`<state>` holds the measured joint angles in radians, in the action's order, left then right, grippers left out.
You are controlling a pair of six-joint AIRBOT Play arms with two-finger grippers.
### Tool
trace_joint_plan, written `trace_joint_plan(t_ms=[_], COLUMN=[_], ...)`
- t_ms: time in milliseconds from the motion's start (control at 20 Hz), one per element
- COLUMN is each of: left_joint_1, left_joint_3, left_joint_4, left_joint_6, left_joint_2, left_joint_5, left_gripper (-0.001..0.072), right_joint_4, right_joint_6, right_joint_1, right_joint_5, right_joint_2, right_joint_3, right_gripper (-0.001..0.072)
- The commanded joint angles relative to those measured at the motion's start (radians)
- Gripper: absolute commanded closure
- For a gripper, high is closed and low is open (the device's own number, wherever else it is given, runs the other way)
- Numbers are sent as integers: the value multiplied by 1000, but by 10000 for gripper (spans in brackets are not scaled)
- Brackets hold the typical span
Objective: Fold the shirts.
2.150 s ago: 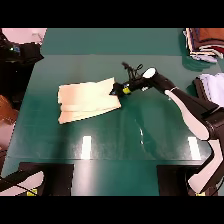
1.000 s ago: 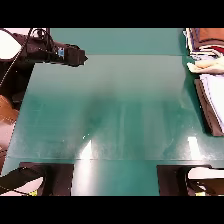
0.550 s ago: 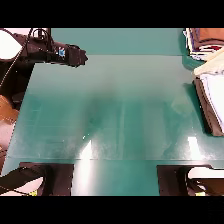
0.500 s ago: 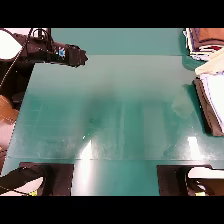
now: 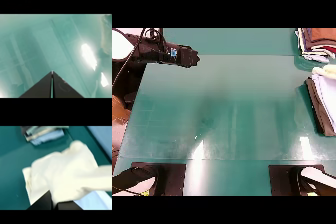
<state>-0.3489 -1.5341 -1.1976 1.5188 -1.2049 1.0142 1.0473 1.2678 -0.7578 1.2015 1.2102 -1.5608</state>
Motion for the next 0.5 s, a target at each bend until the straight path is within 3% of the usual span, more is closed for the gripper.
trace_joint_plan(t_ms=[0, 100, 150, 250, 300, 450], left_joint_1=[0, 0, 0, 0, 0, 0], left_joint_3=[0, 0, 0, 0, 0, 0], left_joint_4=[-1, -1, -1, -1, -1, -1], left_joint_6=[-2, -9, -9, -9, -9, -9], left_joint_2=[0, 0, 0, 0, 0, 0], left_joint_5=[0, 0, 0, 0, 0, 0], left_gripper=[679, 679, 678, 678, 679, 679], right_joint_4=[124, 152, 159, 158, 158, 75], right_joint_6=[7, 7, 7, 8, 29, 76], right_joint_1=[-87, -140, -170, -229, -262, -307], right_joint_5=[42, 40, 41, 39, 39, 56], right_joint_2=[-144, -206, -229, -253, -256, -256], right_joint_3=[259, 400, 459, 534, 554, 516], right_gripper=[699, 693, 597, 222, 127, 110])
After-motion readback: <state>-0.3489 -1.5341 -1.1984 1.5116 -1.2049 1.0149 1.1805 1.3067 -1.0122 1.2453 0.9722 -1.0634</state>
